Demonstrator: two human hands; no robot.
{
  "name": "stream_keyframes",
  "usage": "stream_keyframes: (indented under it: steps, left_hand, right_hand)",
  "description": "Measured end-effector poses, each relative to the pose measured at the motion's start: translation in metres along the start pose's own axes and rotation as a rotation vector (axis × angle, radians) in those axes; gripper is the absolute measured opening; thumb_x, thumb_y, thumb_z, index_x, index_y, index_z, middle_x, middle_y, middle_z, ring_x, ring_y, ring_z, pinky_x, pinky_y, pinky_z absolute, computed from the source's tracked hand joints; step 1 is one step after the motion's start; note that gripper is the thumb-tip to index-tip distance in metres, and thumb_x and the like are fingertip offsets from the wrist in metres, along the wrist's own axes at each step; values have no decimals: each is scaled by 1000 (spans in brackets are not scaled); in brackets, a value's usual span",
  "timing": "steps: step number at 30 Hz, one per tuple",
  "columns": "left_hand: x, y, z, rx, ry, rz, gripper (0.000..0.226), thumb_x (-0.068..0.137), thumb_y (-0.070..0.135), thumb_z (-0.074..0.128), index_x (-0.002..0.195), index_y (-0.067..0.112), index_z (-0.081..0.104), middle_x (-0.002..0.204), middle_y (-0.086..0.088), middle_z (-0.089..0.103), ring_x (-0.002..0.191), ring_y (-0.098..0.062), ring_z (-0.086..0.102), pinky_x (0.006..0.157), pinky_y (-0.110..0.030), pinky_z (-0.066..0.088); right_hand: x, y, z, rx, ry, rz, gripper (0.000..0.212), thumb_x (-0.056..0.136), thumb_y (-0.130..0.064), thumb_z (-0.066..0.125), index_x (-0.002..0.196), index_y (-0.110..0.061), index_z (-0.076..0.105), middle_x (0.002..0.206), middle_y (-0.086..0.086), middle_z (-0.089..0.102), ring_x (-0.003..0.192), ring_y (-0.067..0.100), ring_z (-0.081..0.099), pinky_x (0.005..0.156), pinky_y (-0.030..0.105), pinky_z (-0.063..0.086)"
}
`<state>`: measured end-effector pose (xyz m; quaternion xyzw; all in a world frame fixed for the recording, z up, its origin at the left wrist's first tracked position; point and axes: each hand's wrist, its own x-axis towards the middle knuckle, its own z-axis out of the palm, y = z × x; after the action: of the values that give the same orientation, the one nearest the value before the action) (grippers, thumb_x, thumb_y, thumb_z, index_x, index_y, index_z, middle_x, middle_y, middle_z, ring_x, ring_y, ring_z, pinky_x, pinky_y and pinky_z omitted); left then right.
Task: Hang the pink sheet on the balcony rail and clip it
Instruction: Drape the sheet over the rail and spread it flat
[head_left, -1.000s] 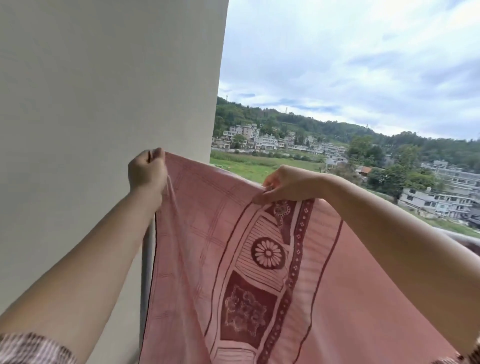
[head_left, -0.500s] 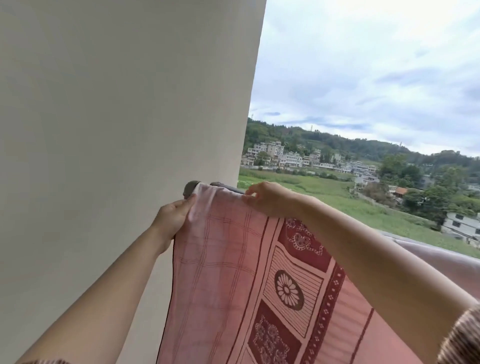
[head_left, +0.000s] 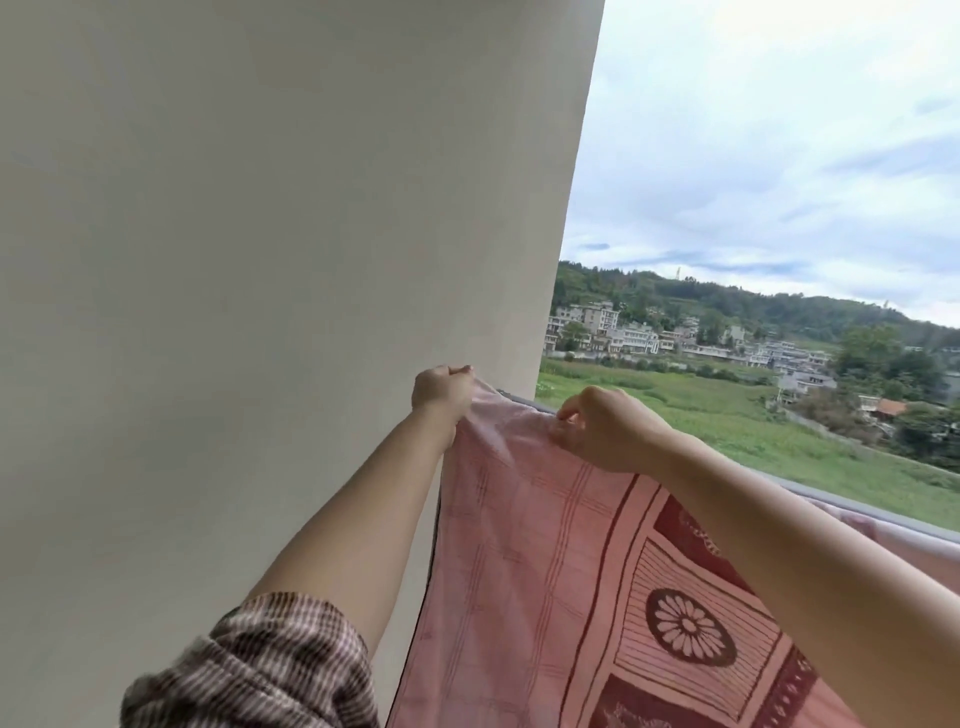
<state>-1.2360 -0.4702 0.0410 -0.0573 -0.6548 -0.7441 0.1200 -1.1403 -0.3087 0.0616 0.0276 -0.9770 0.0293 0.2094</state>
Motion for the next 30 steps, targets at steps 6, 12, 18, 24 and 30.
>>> stream_keyframes:
  steps: [6, 12, 18, 24, 30]
  left_hand:
    - [6, -44, -42, -126, 202, 11, 14, 92, 22, 57, 90, 11, 65, 75, 3, 57, 80, -17, 51, 57, -18, 39]
    - [-7, -85, -72, 114, -331, -195, 15, 88, 34, 64, 81, 21, 63, 77, 2, 57, 69, -14, 51, 64, -25, 42]
    - [-11, -86, -81, 272, -246, -78, 19, 89, 27, 64, 74, 22, 55, 78, 1, 59, 65, -14, 51, 60, -25, 40]
    - [-19, -76, -63, 239, -334, -104, 11, 85, 27, 63, 94, 19, 64, 93, 1, 63, 82, -15, 57, 74, -30, 45]
    - [-10, -54, -40, 8, -218, -73, 35, 84, 50, 61, 94, 16, 62, 92, 1, 60, 79, -16, 58, 69, -28, 48]
  right_hand:
    - [18, -3, -4, 112, -74, 33, 41, 90, -50, 53, 102, -15, 71, 92, 1, 68, 82, 18, 65, 75, 34, 57]
    - [33, -22, 9, 149, -165, 2, 36, 96, -37, 46, 114, -11, 66, 109, 4, 67, 97, 22, 63, 87, 33, 52]
    - [42, -42, 25, 35, -72, 42, 36, 97, -28, 41, 118, -9, 62, 119, 13, 63, 102, 29, 60, 84, 35, 52]
    - [44, -46, 27, 84, -72, 66, 39, 97, -24, 43, 133, -17, 52, 136, 10, 52, 119, 29, 53, 87, 29, 43]
    - [50, -50, 20, 166, -167, 58, 36, 97, -14, 38, 128, -13, 58, 129, 6, 58, 116, 25, 54, 89, 27, 43]
